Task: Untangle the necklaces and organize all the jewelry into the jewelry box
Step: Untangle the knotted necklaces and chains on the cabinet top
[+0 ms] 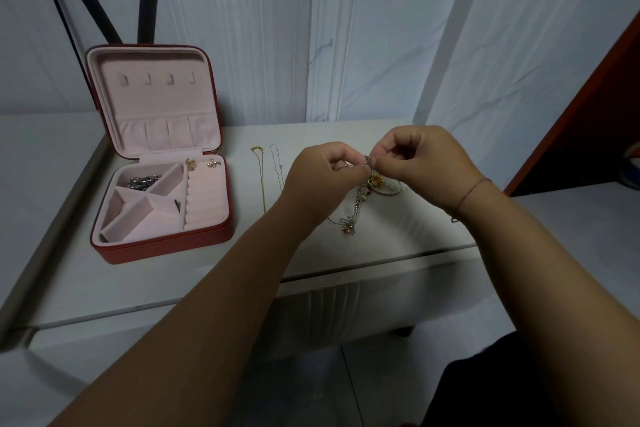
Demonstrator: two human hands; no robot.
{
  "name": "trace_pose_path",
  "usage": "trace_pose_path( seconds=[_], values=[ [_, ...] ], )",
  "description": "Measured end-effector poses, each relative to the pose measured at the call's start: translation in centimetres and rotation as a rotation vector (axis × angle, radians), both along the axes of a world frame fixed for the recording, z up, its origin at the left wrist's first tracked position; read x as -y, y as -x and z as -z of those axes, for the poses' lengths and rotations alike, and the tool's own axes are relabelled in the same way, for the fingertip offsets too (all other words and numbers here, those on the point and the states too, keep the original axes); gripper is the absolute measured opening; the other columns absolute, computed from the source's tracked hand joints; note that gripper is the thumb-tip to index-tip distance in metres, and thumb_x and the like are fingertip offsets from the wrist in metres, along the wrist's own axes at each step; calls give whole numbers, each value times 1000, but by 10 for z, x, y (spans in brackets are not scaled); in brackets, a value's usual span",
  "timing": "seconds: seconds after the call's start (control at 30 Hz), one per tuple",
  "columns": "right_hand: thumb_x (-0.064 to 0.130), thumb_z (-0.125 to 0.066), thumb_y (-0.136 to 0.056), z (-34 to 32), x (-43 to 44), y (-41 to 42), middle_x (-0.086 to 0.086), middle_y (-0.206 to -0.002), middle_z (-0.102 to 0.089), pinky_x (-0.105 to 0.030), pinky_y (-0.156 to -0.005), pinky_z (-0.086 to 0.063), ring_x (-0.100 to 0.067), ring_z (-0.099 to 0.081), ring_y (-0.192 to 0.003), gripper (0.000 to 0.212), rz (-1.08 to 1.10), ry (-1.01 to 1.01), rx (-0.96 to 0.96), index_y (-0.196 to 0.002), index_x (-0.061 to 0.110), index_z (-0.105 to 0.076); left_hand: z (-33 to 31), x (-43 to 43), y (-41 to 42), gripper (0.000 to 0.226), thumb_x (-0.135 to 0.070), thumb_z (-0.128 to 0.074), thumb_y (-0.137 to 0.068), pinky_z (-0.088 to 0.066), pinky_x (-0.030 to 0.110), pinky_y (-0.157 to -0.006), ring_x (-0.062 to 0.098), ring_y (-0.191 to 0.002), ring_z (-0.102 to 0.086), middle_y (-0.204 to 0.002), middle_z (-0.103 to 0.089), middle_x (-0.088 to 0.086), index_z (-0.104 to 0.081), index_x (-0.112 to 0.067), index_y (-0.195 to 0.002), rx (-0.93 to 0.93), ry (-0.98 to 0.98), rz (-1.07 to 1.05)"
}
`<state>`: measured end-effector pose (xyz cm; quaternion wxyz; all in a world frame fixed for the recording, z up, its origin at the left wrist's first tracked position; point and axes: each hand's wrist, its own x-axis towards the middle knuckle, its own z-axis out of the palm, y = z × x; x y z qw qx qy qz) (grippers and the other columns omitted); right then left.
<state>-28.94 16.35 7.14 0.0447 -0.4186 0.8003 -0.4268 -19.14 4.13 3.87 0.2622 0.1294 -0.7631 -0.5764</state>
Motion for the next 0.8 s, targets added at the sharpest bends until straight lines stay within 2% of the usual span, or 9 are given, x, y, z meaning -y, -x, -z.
trace_pose_path(
  seconds=[0.07, 0.17, 0.23, 0.33, 0.43, 0.57, 0.7, 0.8],
  values=[
    [5, -69, -81, 0, 0, 1, -4, -70, -65, -17, -63, -46, -5, -52, -60, 4, -5, 4, 16, -80, 7, -72, 0, 0, 0, 3, -10, -66, -84, -33, 18, -52, 14, -51, -38, -56, -48, 5, -70, -9, -83, 7, -36, -1],
    [3, -68, -80, 2, -2, 4, -18, -79, -68, -26, -69, -48, -11, -55, -67, 4, -26, 39, 96, -79, 5, -70, -1, 1, 1, 7, -9, -63, -86, -32, 9, -44, -1, -42, -40, -46, -49, -14, -69, -10, -82, 26, -128, -17],
    [5, -68, -82, 3, -3, 5, -25, -89, -68, -30, -73, -48, -16, -56, -72, 3, -42, 38, 162, -80, 4, -70, -2, 0, 2, 9, -8, -61, -86, -33, 7, -45, -4, -43, -45, -44, -50, -18, -68, -11, -80, 40, -193, -16],
    [8, -67, -84, 2, -4, 7, -27, -96, -67, -27, -75, -48, -18, -57, -77, 6, -59, 14, 246, -85, 3, -70, -2, 0, 3, 11, -12, -61, -86, -33, 15, -48, 4, -51, -42, -53, -49, -10, -67, -14, -77, 74, -301, -7],
    [8, -66, -86, 2, -5, 7, -20, -88, -66, -16, -67, -47, -13, -56, -74, 4, -79, 2, 330, -84, 6, -69, -2, 0, 4, 10, -12, -61, -87, -36, 19, -54, 7, -57, -44, -63, -50, -3, -66, -14, -79, 87, -380, 7],
    [7, -64, -87, 3, -6, 9, -12, -80, -61, -15, -61, -44, -11, -53, -67, 5, -92, 12, 379, -83, 7, -67, -5, -3, 2, 8, -10, -57, -91, -38, 22, -60, 10, -65, -45, -73, -51, 4, -63, -4, -90, 95, -480, 70],
    [4, -64, -86, 3, -5, 9, -6, -76, -63, -13, -59, -46, -4, -55, -59, 10, -74, 46, 374, -79, 10, -67, -5, -1, 0, 13, -13, -56, -93, -41, 24, -65, 11, -68, -49, -80, -55, 8, -65, -3, -92, 119, -454, 144],
    [2, -63, -86, 3, -5, 8, -10, -81, -64, -14, -60, -47, -5, -56, -61, 10, -60, 74, 370, -79, 10, -66, -4, 0, 0, 15, -16, -60, -91, -44, 25, -67, 11, -69, -51, -81, -58, 7, -67, -3, -93, 109, -438, 150]
  ],
)
